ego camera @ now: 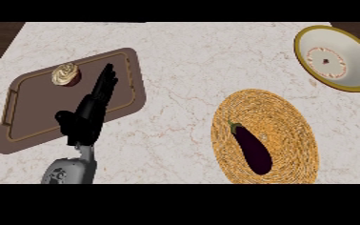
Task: Pick the lemon from the placemat and place it in the bowl
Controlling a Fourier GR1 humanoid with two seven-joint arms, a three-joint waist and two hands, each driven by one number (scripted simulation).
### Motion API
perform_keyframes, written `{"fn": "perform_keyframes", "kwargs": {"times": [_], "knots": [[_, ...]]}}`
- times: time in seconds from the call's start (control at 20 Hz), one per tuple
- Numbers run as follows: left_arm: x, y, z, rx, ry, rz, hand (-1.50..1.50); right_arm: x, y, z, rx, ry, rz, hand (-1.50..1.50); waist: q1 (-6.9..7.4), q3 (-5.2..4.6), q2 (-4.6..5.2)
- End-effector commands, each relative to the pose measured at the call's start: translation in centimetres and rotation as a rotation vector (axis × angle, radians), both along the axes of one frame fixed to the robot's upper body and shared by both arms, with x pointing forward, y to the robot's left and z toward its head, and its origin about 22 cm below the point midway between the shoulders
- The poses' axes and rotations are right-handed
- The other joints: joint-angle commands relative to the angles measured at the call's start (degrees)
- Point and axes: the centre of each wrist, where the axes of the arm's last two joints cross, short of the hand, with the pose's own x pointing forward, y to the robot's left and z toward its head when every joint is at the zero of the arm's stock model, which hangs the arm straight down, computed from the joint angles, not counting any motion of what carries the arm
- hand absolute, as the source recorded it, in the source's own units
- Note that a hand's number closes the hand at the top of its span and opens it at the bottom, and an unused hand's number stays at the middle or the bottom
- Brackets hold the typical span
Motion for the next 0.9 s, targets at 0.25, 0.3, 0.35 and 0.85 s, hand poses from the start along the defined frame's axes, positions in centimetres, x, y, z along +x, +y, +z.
{"fn": "perform_keyframes", "kwargs": {"times": [0.25, 0.3, 0.35, 0.85], "knots": [[0.6, -1.3, 1.3, 0.006, -0.021, -0.027, 0.00, 4.0, -3.3, -0.9, -0.299, -0.026, -0.192, 1.50, 0.79, 0.09, 0.43], [-0.7, 0.1, 0.2, -0.008, -0.006, -0.037, 0.00, 4.8, -3.0, -1.6, -0.332, -0.014, -0.240, 1.50, 1.49, 0.07, 0.46], [0.3, 0.6, 0.7, -0.013, -0.008, -0.028, 0.00, 6.5, -2.9, -2.0, -0.313, -0.013, -0.228, 1.50, 1.41, 0.06, 0.50], [0.6, 0.0, -0.3, -0.012, -0.007, -0.036, 0.00, 10.3, -7.9, -8.4, -0.365, 0.010, -0.328, 1.50, 1.83, 0.13, 0.82]]}}
